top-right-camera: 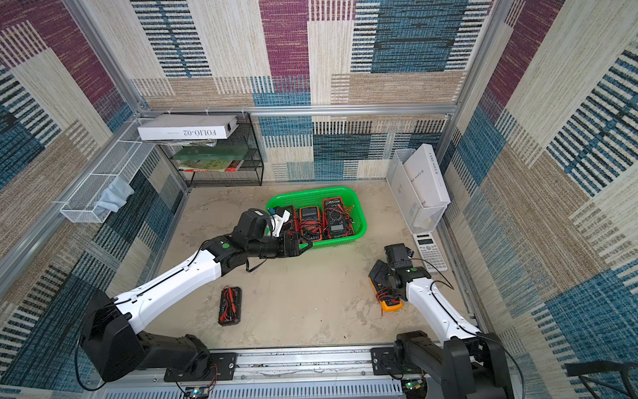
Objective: Put the multimeter into the basket
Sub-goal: Pick up the multimeter from the center of the board.
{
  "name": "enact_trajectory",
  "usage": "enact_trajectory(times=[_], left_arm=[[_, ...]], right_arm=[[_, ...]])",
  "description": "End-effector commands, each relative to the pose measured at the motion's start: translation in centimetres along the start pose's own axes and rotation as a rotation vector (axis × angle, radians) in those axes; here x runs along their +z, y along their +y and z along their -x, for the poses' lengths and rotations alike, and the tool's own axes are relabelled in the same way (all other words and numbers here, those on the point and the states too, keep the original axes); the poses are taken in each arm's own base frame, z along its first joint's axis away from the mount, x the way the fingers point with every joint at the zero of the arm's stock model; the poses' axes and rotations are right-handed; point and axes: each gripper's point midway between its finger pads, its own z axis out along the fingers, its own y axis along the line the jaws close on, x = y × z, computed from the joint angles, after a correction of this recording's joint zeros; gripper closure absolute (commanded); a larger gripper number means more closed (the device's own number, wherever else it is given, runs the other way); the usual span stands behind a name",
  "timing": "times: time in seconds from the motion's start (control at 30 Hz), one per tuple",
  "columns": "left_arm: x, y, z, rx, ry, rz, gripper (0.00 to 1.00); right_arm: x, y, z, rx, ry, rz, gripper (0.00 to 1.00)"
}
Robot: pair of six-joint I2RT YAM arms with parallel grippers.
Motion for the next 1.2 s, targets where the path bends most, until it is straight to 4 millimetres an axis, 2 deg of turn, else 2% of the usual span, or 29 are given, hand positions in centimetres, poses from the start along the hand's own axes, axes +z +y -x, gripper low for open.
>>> enact_trajectory(times=[0.0, 0.13, 0.43, 0.6, 0.8, 1.07, 1.17], left_arm=[[0.0, -0.2, 0.0, 0.018, -0.003, -0.013, 0.00], [0.2, 0.0, -0.2, 0.017, 0.004, -0.011, 0.00], [0.5, 0.2, -0.3, 0.022, 0.014, -0.006, 0.00], [0.8, 0.3, -0.3, 0.017, 0.016, -0.006, 0.00], [1.0, 0.5, -0.4, 0.016, 0.019, -0.002, 0.00], [1.2, 1.0, -0.7, 0.018, 0.026, 0.012, 0.00], [1.2, 1.1, -0.7, 0.021, 0.025, 0.019, 0.00]], right_arm=[[0.0, 0.4, -1.0, 0.034, 0.029, 0.035, 0.00], [-0.3, 1.1, -2.2, 0.047, 0.047, 0.078, 0.00], [-2.0, 4.2, -4.7, 0.030, 0.068, 0.186, 0.00], [-1.9, 5.3, -6.8, -0.030, 0.099, 0.179, 0.00], [-1.1, 5.0, -8.6, -0.106, 0.121, 0.113, 0.00], [-0.2, 3.9, -8.6, -0.127, 0.098, 0.040, 0.00], [-0.2, 3.8, -8.6, -0.137, 0.096, 0.036, 0.05]])
